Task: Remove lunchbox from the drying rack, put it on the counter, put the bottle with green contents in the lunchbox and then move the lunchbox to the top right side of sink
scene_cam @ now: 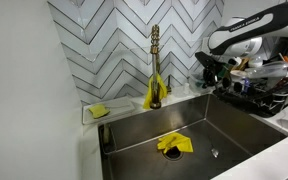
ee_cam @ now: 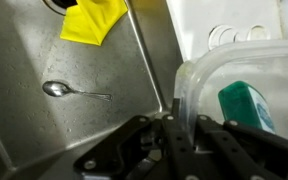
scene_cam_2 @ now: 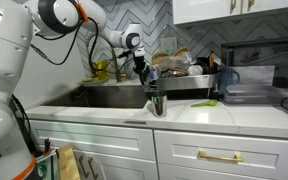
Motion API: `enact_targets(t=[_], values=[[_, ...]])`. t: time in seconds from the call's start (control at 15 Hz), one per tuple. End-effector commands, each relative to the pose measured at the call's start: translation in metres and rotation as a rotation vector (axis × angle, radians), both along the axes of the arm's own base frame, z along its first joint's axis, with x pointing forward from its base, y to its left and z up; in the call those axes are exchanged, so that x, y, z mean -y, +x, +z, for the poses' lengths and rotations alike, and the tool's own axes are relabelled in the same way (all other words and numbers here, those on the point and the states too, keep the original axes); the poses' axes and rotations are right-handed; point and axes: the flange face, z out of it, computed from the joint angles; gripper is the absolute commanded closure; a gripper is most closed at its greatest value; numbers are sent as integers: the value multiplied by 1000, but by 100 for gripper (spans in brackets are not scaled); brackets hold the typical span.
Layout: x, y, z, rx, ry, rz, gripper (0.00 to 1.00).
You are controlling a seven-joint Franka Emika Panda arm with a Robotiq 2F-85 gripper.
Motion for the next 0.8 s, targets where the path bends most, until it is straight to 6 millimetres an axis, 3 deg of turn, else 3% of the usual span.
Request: enact_targets(t=[0.0,0.73], values=[[-3,12,-5,-12,-56,-22,99],[-23,37,-21,-12,-86,42,99]])
